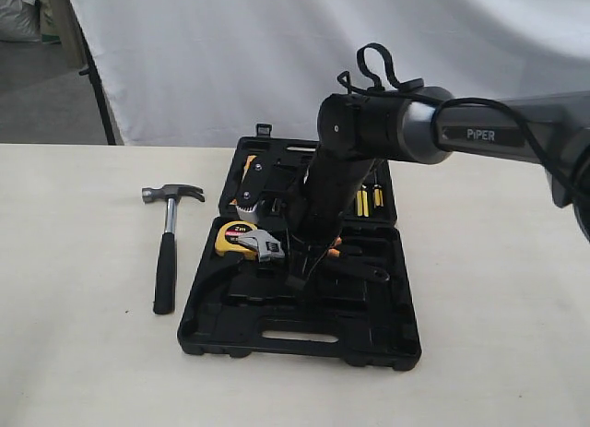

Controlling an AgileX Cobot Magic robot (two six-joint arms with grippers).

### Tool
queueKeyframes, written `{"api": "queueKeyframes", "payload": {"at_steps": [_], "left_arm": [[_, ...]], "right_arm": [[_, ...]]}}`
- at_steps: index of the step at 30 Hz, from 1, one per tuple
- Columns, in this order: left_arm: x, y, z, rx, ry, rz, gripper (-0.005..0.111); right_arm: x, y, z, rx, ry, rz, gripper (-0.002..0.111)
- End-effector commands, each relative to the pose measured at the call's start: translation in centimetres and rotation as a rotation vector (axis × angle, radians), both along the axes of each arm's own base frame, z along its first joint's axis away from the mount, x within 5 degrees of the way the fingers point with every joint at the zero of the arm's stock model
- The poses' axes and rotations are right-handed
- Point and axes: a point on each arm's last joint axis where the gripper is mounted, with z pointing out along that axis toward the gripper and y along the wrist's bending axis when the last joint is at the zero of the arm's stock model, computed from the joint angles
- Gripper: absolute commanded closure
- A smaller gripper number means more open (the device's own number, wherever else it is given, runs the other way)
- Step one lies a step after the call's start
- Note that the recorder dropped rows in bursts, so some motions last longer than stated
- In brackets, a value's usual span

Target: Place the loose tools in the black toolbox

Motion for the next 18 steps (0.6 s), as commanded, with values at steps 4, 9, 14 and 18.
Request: {"api": "queueKeyframes", "payload": {"at_steps": [4,9,14,18], "left_arm": [[0.0,0.0,0.2,-0.008,-0.015,-0.007,0.106],[0.0,0.0,0.2,-0.008,-0.015,-0.007,0.106],[0.0,0.0,0.2,-0.008,-0.015,-0.007,0.106],[0.0,0.0,0.2,-0.008,-0.015,-0.007,0.106]], "right_arm": [[0.4,-0.2,0.5,0.002,-0.028,-0.006,0.109],[0.6,-0.4,0.5,-0.029,-0.054,0.013,0.109],[0.5,-0.5,0.3,-0.034,-0.048,0.014,0.109],[0.6,-0.4,-0.8,-0.049,-0.029,0.015,0.109]]}}
